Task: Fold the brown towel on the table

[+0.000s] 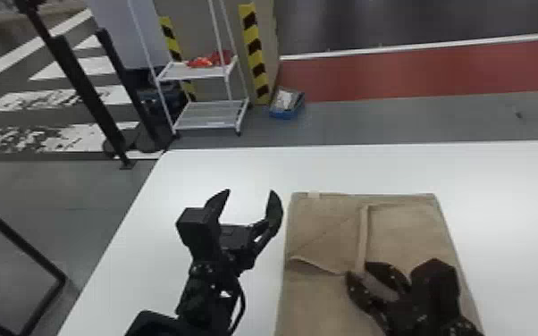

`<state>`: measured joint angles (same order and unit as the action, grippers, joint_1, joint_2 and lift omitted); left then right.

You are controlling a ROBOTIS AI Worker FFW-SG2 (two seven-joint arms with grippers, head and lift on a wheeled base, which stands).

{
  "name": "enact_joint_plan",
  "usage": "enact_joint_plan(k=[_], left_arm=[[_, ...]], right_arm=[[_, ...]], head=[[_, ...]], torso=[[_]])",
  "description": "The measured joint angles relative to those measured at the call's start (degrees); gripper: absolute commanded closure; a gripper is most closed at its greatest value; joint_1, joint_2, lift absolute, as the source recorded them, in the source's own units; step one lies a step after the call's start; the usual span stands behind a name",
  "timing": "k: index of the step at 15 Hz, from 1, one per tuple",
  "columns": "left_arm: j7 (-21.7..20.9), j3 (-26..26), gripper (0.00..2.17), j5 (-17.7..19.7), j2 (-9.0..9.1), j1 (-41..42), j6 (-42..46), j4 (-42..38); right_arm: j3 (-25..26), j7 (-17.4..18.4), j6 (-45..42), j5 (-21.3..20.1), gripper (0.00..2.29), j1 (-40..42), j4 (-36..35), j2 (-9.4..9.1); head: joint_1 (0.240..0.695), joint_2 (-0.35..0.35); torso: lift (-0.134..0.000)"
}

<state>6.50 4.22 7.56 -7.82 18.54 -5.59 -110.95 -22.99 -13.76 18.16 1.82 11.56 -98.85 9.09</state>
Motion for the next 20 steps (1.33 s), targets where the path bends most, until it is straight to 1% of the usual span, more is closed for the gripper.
enact_joint_plan(k=[3, 4, 5, 11, 12, 14, 16, 17, 18, 20], left_arm=[[0.00, 0.05, 0.16, -0.04, 0.00, 0.00, 0.00, 0.03], [-0.01, 0.07, 0.16, -0.06, -0.01, 0.00, 0.00, 0.03], [-0.02, 0.07, 0.16, -0.08, -0.03, 0.00, 0.00, 0.03], [-0.05, 0.08, 0.16, -0.09, -0.18, 0.20, 0.00, 0.03], [-0.10, 0.08, 0.16, -0.10, -0.18, 0.24, 0.00, 0.12], [-0.30, 0.08, 0.16, -0.14, -0.18, 0.26, 0.00, 0.30], [-0.41, 0.08, 0.16, -0.16, -0.20, 0.27, 0.00, 0.44], [-0.44, 0.08, 0.16, -0.17, -0.23, 0.27, 0.00, 0.50], [-0.44, 0.08, 0.16, -0.17, -0.28, 0.26, 0.00, 0.54], [-0.44, 0.08, 0.16, -0.18, -0.32, 0.23, 0.00, 0.56]], right_arm=[[-0.59, 0.23, 0.41, 0.29, 0.95, -0.21, -0.10, -0.05], [-0.77, 0.64, 0.34, 0.30, 0.80, -0.22, -0.30, -0.05], [-0.91, 0.99, 0.28, 0.23, 0.49, -0.22, -0.48, -0.04], [-1.91, 1.63, -0.04, -1.03, 0.48, -0.53, -0.73, -0.43], [-2.07, 1.90, 0.05, -1.26, 0.49, -0.84, -0.72, -0.57], [-2.49, 2.01, 0.26, -1.51, 0.67, -1.53, -0.47, -0.76], [-2.68, 2.00, 0.69, -1.63, 0.69, -1.90, -0.39, -0.88], [-2.73, 1.99, 0.78, -1.64, 0.90, -1.95, -0.38, -0.92], [-2.76, 1.99, 0.79, -1.64, 1.02, -1.98, -0.38, -0.96], [-2.76, 1.99, 0.69, -1.62, 1.03, -1.98, -0.44, -0.97]], head=[[0.695, 0.266], [0.695, 0.267], [0.695, 0.267], [0.695, 0.276], [0.695, 0.277], [0.695, 0.279], [0.695, 0.281], [0.695, 0.281], [0.695, 0.282], [0.695, 0.283]], torso=[[-0.110], [-0.110], [-0.110], [-0.110], [-0.110], [-0.110], [-0.110], [-0.110], [-0.110], [-0.110]])
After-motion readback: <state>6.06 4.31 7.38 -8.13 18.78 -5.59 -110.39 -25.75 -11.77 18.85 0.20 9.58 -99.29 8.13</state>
